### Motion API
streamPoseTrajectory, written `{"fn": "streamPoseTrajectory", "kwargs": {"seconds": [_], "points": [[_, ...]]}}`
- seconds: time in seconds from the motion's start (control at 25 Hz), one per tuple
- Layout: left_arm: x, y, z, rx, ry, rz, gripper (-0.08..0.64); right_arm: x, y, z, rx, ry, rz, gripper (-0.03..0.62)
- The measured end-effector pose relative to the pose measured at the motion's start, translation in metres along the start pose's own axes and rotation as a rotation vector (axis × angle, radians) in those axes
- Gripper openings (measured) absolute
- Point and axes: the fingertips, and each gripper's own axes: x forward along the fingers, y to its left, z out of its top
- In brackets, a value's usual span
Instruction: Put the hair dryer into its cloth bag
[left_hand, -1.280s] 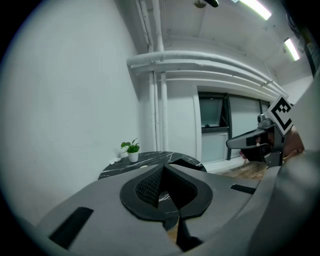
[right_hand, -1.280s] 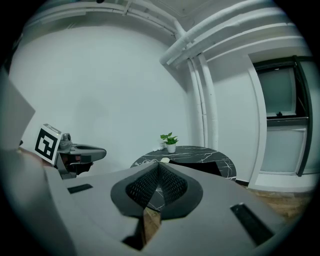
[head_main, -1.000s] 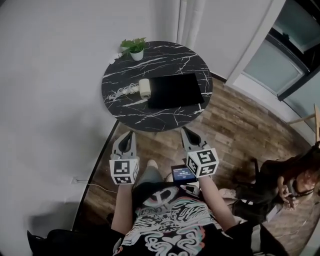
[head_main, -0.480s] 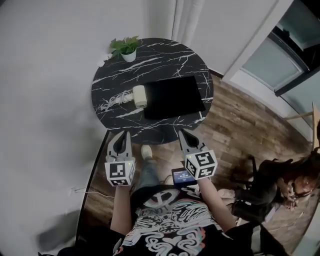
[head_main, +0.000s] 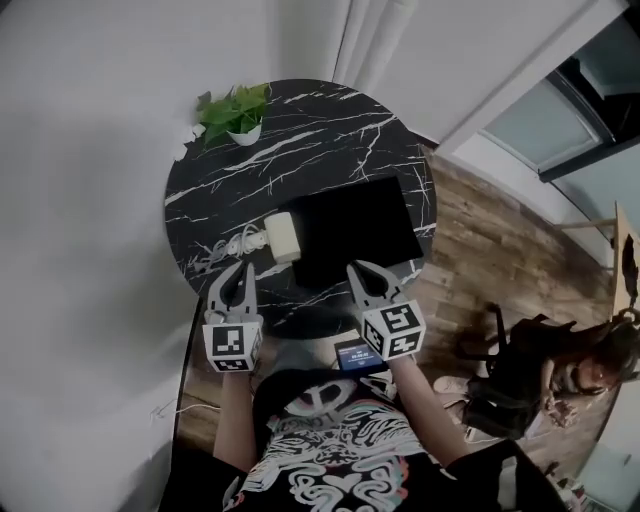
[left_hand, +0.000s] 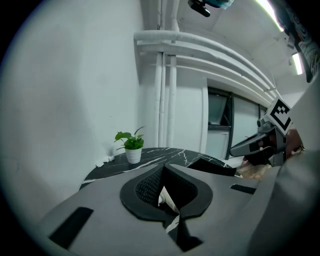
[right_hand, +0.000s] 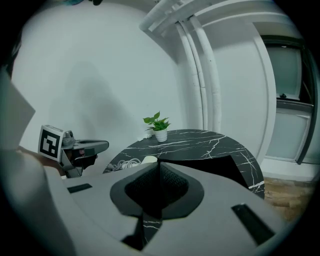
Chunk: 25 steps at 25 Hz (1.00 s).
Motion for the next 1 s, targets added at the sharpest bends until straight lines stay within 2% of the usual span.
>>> {"fn": "streamPoseTrajectory", "kwargs": {"seconds": [0.2,0.4,0.52,0.64,0.88,1.0], "points": [[0.036,0.027,-0.009,0.0,0.032,-0.049,0.014,0.042,0.004,0.0,0.047,0.075,0.04,0.022],[0.056,0.035,-0.028,0.024,0.076,-0.099,0.015,0.063,0.004,-0.005,0.15,0.102,0.073,0.026],[0.059,0.036,-0.034,0.044,0.089,-0.102,0.015,0.069,0.009,-0.011,0.218,0.12,0.116,0.095],[0.065,0.037,-0.038,0.066,0.106,-0.106,0.015,0.076,0.011,-0.014,0.222,0.14,0.14,0.125],[0.076,0.034,-0.043,0.126,0.134,-0.114,0.015,0.088,0.009,-0.024,0.255,0.17,0.181,0.145],[0.078,0.032,-0.045,0.123,0.137,-0.143,0.015,0.096,0.01,-0.028,0.274,0.189,0.206,0.152]]}}
